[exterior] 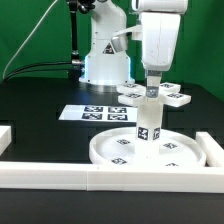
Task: Assemble round table
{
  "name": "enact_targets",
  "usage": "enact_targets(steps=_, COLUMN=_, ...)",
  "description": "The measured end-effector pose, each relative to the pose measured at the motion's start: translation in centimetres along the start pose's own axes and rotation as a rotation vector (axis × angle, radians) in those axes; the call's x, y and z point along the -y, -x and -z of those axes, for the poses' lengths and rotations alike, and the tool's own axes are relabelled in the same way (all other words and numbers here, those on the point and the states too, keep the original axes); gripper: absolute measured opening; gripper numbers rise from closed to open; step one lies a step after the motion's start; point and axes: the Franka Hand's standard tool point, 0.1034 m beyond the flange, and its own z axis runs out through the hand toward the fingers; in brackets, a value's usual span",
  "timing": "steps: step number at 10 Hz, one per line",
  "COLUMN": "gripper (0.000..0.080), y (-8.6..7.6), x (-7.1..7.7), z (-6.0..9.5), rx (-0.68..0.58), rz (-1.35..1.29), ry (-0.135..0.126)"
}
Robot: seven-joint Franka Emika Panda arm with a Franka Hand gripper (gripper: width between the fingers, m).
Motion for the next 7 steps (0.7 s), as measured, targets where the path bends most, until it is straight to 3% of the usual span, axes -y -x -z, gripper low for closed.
enact_targets(steps=5, gripper=0.0634, y=0.4, x=0.13, z=-0.46, rx=0.003, rz=-0.009, ry=-0.008)
enact_targets(steps=6, gripper=0.0452, y=0.46, x=0.13, z=-0.49, rx=0.004, rz=-0.01, ry=-0.009)
enact_targets(steps=7, gripper=0.0452, y=0.5, x=0.13, z=-0.5, rx=0.004, rz=-0.012, ry=-0.009)
